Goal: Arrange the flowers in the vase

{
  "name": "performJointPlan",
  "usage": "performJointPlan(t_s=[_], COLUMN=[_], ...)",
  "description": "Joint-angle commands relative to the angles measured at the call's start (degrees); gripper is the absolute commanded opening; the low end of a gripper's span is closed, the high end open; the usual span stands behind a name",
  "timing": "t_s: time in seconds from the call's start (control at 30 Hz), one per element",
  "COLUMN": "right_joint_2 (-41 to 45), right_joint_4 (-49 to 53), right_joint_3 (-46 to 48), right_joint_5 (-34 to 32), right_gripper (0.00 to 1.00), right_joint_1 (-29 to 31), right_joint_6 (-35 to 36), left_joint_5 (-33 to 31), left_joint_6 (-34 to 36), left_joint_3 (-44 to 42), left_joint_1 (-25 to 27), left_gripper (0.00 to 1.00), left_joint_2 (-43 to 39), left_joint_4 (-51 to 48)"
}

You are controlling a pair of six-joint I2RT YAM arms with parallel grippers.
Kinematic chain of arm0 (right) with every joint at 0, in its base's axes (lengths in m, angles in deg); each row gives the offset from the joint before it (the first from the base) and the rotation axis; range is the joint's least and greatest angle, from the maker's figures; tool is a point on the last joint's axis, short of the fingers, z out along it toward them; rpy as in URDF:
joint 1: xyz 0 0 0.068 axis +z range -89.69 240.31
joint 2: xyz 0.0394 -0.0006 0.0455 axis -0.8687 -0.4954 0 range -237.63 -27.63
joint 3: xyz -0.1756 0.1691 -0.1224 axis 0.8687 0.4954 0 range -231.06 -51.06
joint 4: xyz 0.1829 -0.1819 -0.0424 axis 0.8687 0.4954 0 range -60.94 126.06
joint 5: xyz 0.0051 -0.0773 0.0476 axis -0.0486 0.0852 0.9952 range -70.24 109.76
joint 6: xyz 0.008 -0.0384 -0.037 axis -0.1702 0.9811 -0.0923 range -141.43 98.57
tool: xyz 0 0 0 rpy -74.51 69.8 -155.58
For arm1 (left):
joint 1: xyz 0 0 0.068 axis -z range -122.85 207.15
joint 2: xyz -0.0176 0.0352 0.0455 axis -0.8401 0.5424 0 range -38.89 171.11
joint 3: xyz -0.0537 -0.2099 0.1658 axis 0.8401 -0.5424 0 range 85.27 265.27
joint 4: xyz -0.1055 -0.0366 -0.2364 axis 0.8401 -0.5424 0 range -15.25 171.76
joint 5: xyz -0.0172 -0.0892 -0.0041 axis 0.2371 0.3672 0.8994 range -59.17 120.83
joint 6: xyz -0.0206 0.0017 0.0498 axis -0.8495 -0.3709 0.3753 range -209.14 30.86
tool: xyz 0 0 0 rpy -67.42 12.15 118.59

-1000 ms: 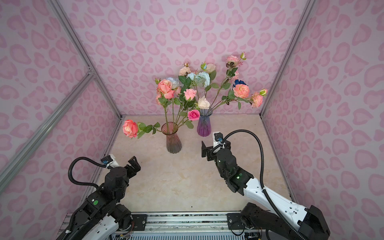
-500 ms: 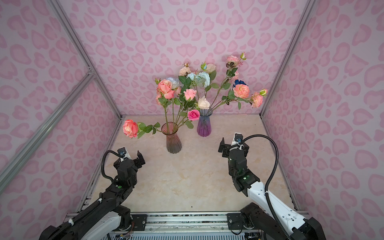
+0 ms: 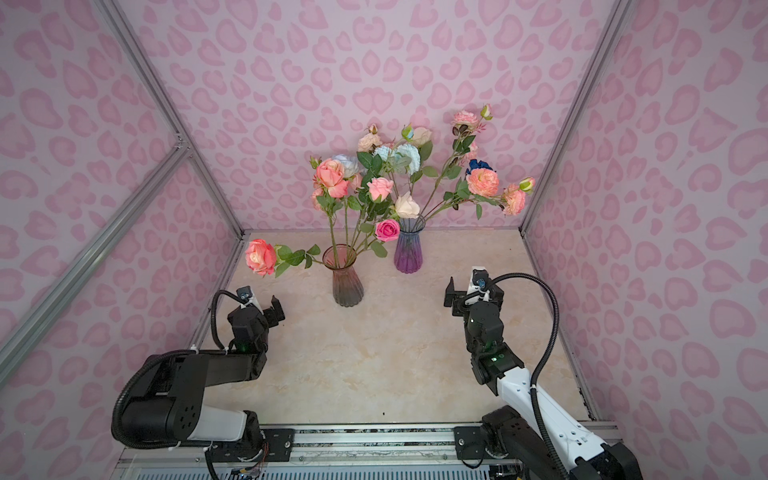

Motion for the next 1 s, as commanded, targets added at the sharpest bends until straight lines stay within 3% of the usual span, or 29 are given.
performJointPlan(t_s=[0.0,0.17,0.27,0.33,0.4,0.53,0.63,0.73,0.77,0.8,0.9,0.97], right_joint_2=[-1.3,-5.9,-13.5,-20.3,-28.2,-41.4,-38.7,-36.9,-36.5,-35.3,-37.5,-37.0], right_joint_4=[-3.7,-8.2,-17.9,-28.6,-46.0,-65.5,-57.1,-37.7,-30.7,-29.5,-37.2,-35.7], right_joint_3=[1.0,4.9,8.6,11.8,15.9,19.4,16.4,6.9,4.1,4.6,6.7,6.3], right_joint_5=[2.7,6.6,4.8,4.8,4.6,1.1,0.8,-0.2,5.0,11.7,11.1,11.1], right_gripper=[0.99,0.99,0.99,0.99,1.0,1.0,1.0,1.0,1.0,1.0,1.0,1.0], right_joint_1=[-1.9,-4.9,-6.6,-7.6,-7.8,-8.7,-10.2,-13.8,-16.9,-19.9,-19.9,-19.9], right_joint_6=[4.4,9.9,7.3,8.9,11.2,9.4,7.6,2.0,-0.1,-1.4,-1.6,-1.6], left_joint_5=[6.2,6.6,6.6,6.6,6.7,6.6,6.6,6.7,6.6,6.6,6.7,6.7], left_joint_6=[1.4,1.5,1.5,1.6,1.5,1.5,1.5,1.5,1.5,1.5,1.5,1.5], left_joint_3=[1.8,2.0,2.0,2.0,2.0,2.0,2.1,2.0,2.0,2.0,2.0,2.0], left_joint_1=[-0.9,-1.1,-1.1,-1.1,-1.1,-1.1,-1.1,-1.1,-1.1,-1.1,-1.1,-1.1], left_gripper=[0.98,0.98,0.98,0.98,0.98,0.98,0.98,0.98,0.98,0.98,0.98,0.98], left_joint_2=[1.4,0.9,0.9,1.0,1.0,0.9,1.0,1.0,1.0,0.9,1.0,1.0], left_joint_4=[6.7,4.9,4.7,4.8,4.9,4.9,4.9,4.9,4.9,4.9,4.9,4.9])
